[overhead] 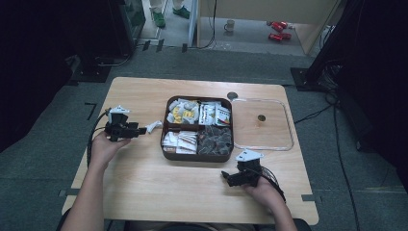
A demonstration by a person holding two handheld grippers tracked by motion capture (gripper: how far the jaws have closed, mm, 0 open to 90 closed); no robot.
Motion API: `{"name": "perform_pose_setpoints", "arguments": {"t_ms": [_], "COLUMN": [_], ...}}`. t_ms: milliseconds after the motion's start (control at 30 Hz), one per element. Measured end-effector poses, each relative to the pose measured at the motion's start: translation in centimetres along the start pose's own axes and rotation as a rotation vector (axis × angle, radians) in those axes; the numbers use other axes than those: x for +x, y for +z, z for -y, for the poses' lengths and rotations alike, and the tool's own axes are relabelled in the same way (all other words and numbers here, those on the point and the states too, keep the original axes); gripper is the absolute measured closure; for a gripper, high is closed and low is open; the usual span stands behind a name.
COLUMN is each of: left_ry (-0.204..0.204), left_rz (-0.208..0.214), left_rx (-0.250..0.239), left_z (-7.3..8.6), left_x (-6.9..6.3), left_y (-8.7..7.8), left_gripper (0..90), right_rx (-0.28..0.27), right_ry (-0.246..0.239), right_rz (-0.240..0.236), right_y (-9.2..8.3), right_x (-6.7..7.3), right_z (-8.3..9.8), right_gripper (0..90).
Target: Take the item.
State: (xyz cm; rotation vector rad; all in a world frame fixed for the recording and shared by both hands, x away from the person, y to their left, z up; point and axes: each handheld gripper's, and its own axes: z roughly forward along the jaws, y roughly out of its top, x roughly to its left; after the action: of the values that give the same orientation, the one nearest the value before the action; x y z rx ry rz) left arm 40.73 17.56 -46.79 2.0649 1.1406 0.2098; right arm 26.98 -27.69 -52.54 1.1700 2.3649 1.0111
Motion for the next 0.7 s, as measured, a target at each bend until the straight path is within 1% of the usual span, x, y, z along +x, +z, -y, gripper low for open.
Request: {"name": "perform_pose_setpoints", "arguments": {"t_ms": [167, 233, 333, 400, 433, 500, 633, 700], "left_ry": [-0.001, 0.001, -0.016, -0.026, -0.028, -0.038, -0.039, -0.046], "left_rz": [-0.007, -0.017, -0.025, -0.040, -0.043, -0.049, -0.070, -0.076], "left_rx": [-0.010, -0.012, -0.015, -0.018, -0.014, -0.021, -0.024, -0.021], "left_z": [0.7, 1.1, 1.7, 2.1, 2.2, 2.5, 2.9, 3.2], "left_x": [0.5, 0.8, 1.3, 1.7, 1.8, 2.1, 2.4, 2.7], "left_y": [-0.6, -0.9, -1.1, -1.3, -1.3, -1.6, -1.8, -1.9], "left_gripper": [46.5, 47.1, 47.0, 46.3, 46.1, 45.6, 44.9, 44.7], "right_rx": [0.001, 0.001, 0.000, 0.000, 0.000, 0.000, 0.000, 0.001], "right_ry": [-0.001, -0.003, -0.003, -0.004, -0.004, -0.005, -0.008, -0.010], "right_rz": [0.000, -0.001, -0.001, -0.001, -0.002, -0.002, -0.005, -0.007], "right_y": [0.0, 0.0, 0.0, 0.0, 0.0, 0.0, 0.0, 0.1], "right_x": [0.0, 0.0, 0.0, 0.0, 0.0, 0.0, 0.0, -0.1], "right_z": [0.0, 0.0, 0.0, 0.0, 0.0, 0.0, 0.0, -0.1], "right_gripper": [0.4, 0.4, 0.4, 0.4, 0.4, 0.4, 0.4, 0.4]}}
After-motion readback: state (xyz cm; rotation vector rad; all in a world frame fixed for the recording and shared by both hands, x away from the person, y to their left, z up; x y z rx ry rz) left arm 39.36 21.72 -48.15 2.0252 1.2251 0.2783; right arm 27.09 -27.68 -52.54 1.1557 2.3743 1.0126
